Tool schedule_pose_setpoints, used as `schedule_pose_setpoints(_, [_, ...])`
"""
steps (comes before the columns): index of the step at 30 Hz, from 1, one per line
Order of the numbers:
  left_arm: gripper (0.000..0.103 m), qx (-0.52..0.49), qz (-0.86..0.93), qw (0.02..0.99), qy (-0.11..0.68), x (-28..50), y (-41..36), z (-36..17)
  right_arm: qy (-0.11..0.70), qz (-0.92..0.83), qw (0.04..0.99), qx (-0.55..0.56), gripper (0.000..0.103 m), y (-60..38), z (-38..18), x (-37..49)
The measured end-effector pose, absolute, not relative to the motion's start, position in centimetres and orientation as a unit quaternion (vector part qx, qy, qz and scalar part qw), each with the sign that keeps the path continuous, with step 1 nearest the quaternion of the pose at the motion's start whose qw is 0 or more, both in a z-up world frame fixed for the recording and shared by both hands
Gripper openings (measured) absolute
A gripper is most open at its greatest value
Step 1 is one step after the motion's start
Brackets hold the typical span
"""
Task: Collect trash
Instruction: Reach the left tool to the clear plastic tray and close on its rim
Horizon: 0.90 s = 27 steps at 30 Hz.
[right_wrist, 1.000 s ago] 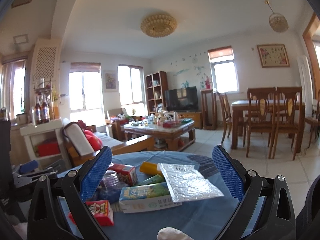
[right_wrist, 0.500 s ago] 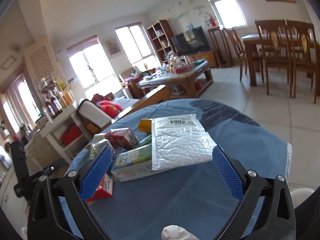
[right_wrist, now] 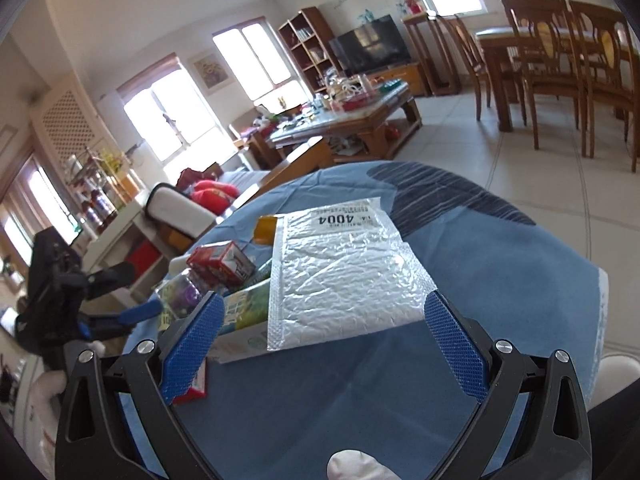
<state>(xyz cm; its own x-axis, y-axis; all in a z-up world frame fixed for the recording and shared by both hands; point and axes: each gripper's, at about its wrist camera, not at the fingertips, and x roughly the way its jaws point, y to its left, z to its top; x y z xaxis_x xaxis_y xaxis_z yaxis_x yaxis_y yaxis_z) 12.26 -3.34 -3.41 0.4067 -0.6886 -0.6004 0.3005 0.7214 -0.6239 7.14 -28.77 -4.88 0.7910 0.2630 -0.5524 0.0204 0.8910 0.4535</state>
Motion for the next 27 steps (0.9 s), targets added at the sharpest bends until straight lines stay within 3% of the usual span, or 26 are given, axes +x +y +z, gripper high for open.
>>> schedule_pose_setpoints(15, [0.096, -0.362, -0.296, 0.773, 0.429, 14.9, -2.7, -4.8, 0.299, 0.086, 0.918, 0.247, 0.098, -29.9, -5.0, 6.8])
schedule_pose_setpoints(17, [0.086, -0.370, -0.291, 0.772, 0.427, 15.2, -3.1, -4.9, 0.294, 0.085, 0.920, 0.245, 0.098, -29.7, -4.8, 6.7])
schedule_pose_setpoints(19, [0.036, -0.363, -0.273, 0.776, 0.438, 15.4, -3.5, -5.3, 0.292, 0.086, 0.921, 0.244, 0.098, -29.7, -4.9, 6.6])
schedule_pose_setpoints(21, [0.016, -0.373, -0.270, 0.769, 0.444, 15.6, -3.6, -6.2, 0.288, 0.088, 0.922, 0.245, 0.098, -29.6, -4.9, 6.3])
schedule_pose_setpoints(27, [0.008, -0.419, -0.311, 0.757, 0.393, 14.8, -2.5, -6.7, 0.279, 0.096, 0.922, 0.252, 0.098, -30.0, -4.7, 6.1])
